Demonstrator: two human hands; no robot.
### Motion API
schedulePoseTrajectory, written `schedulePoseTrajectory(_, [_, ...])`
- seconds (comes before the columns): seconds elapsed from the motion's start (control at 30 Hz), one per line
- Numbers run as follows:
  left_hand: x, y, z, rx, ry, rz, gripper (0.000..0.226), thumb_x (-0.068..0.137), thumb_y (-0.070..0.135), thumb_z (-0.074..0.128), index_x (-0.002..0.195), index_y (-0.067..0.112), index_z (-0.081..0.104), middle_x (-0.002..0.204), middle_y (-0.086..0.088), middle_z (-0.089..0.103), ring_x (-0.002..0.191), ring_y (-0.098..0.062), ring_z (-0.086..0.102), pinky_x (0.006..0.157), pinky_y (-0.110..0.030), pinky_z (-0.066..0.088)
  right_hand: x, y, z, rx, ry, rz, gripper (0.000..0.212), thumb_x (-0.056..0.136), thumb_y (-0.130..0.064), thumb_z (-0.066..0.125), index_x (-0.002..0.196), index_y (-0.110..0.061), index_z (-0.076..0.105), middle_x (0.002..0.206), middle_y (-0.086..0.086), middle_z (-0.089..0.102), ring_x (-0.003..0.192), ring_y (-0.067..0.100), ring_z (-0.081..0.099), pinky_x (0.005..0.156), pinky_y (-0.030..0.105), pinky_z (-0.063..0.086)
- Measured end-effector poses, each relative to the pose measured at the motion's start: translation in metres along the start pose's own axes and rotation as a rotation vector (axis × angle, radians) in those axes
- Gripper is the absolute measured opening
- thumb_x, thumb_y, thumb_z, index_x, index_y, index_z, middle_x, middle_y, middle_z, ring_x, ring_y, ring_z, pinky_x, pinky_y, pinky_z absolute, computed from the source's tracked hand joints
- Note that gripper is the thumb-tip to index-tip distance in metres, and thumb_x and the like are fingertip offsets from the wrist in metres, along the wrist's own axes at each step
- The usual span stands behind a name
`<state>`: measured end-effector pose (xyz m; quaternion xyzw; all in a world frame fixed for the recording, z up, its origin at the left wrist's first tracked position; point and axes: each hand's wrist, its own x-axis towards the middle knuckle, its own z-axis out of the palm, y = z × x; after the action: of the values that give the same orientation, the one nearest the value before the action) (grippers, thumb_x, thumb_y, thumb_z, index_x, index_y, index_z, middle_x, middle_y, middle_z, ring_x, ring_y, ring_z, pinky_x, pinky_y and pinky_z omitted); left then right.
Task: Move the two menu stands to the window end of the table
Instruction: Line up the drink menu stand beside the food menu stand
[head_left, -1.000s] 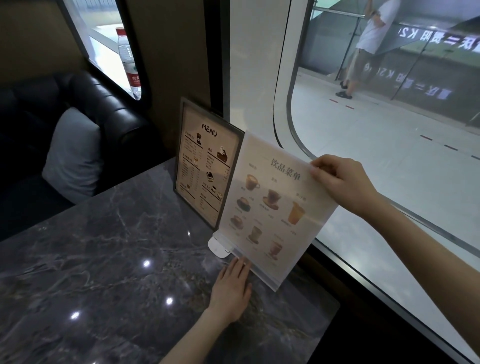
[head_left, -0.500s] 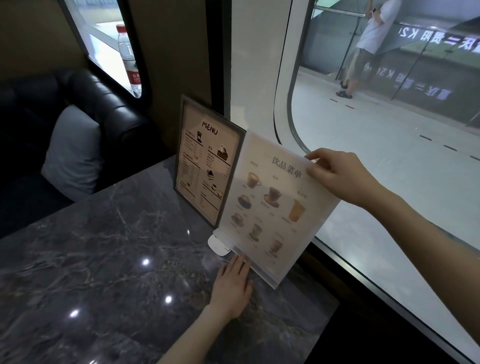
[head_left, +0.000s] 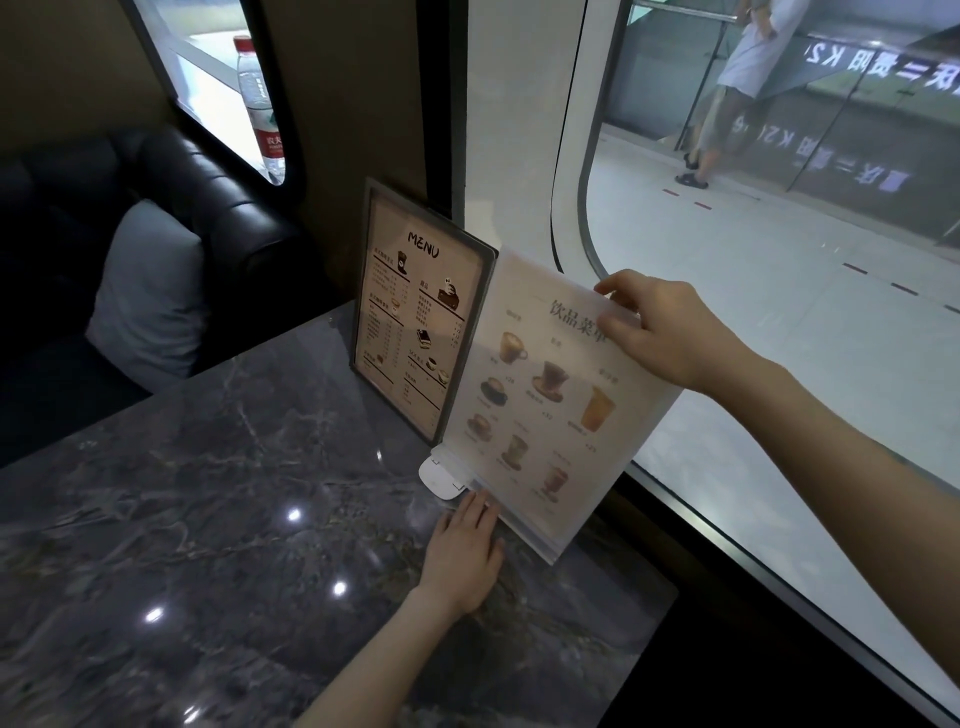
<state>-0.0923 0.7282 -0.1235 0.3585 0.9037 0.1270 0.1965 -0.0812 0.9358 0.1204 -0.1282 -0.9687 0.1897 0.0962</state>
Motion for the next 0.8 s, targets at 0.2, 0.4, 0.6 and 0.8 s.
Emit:
schedulePoseTrajectory(0.2, [0.006,-0.005,-0.01,0.027,-0.004,0.008,0.054,0.098,0.034,0.026,0.148,0.016,0.016,0.159,-0.001,0.012,0.147,-0.016,0.006,0.118,-0.034,0.006,0.002,-0.005,0.003,-0.052,0.002,0.018,0.036,0.089,-0.023,0.046,0.123,-0.013,0.046,0.119,0.015,0.059,0.104,0.032,0.054,0.084,0.044,0.048])
schedulePoseTrajectory(0.4, [0.006,-0.005,-0.018,0.017,0.001,-0.007,0.05,0.098,0.031,0.028,0.144,0.013,0.026,0.155,-0.004,0.025,0.144,-0.019,0.019,0.116,-0.035,0.017,0.003,-0.007,0.002,-0.089,-0.006,0.028,0.04,0.088,-0.022,0.047,0.126,-0.013,0.041,0.123,0.014,0.057,0.107,0.034,0.053,0.086,0.044,0.047])
schedulePoseTrajectory(0.6, [0.006,-0.016,-0.046,0.014,0.047,-0.125,0.042,0.097,0.032,0.03,0.131,0.011,0.043,0.13,-0.011,0.053,0.118,-0.03,0.049,0.094,-0.039,0.04,0.006,-0.011,0.007,-0.116,0.029,0.009,0.041,0.087,-0.013,0.047,0.127,-0.008,0.04,0.127,0.016,0.052,0.112,0.033,0.049,0.088,0.045,0.046])
schedulePoseTrajectory(0.8, [0.0,-0.024,-0.061,0.027,0.083,-0.156,0.042,0.097,0.032,0.031,0.131,0.01,0.044,0.133,-0.012,0.052,0.12,-0.031,0.049,0.094,-0.039,0.04,0.004,-0.019,0.013,-0.038,0.078,0.003,0.04,0.086,-0.002,0.043,0.125,-0.006,0.045,0.126,0.016,0.051,0.11,0.032,0.051,0.091,0.041,0.042])
